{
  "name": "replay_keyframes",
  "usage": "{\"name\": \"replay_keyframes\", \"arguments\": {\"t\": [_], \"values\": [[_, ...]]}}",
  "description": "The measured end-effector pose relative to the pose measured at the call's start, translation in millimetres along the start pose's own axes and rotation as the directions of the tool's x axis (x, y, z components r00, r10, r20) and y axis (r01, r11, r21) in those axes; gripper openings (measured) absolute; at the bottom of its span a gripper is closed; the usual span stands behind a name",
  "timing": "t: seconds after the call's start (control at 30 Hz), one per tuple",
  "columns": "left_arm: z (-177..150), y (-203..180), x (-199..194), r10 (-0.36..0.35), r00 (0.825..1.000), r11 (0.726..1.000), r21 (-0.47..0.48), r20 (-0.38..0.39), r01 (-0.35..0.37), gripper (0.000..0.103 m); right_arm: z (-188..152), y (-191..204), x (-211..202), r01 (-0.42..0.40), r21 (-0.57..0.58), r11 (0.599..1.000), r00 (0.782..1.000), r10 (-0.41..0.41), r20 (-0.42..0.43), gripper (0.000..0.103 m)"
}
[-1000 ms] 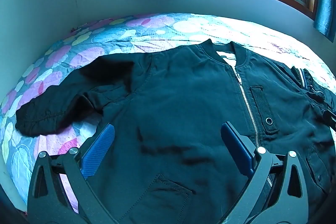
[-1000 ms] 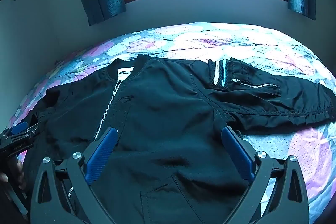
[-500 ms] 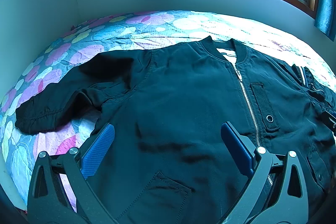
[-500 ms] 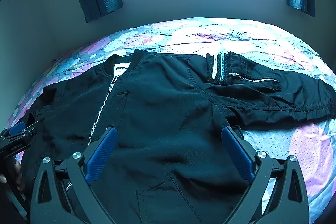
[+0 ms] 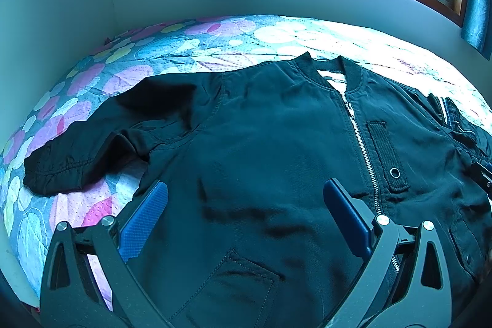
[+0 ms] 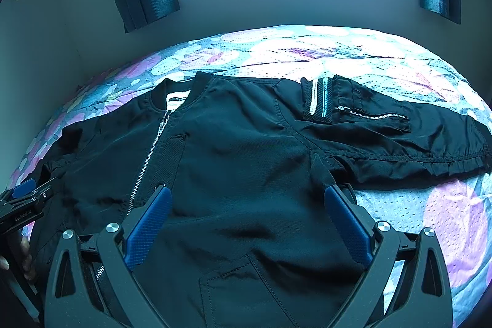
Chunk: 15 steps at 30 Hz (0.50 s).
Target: Fold small clothes
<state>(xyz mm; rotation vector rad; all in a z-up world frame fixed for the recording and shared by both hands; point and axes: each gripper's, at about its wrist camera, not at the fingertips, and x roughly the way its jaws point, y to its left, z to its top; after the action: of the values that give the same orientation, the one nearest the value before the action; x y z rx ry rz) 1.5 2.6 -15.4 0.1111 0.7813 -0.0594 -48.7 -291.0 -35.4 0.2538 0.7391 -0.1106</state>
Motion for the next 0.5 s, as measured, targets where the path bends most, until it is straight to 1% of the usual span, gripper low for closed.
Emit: {"name": "replay_keyframes", "arguments": {"t": [0.5], "values": [[-0.8,1.4,-0.6,0.002,1.000,1.000,-0.004,0.001,-0.002,0.101,-1.9,-0.9,0.4,0.000,0.002,1.000,1.000,0.000,-0.002,0.099]]}}
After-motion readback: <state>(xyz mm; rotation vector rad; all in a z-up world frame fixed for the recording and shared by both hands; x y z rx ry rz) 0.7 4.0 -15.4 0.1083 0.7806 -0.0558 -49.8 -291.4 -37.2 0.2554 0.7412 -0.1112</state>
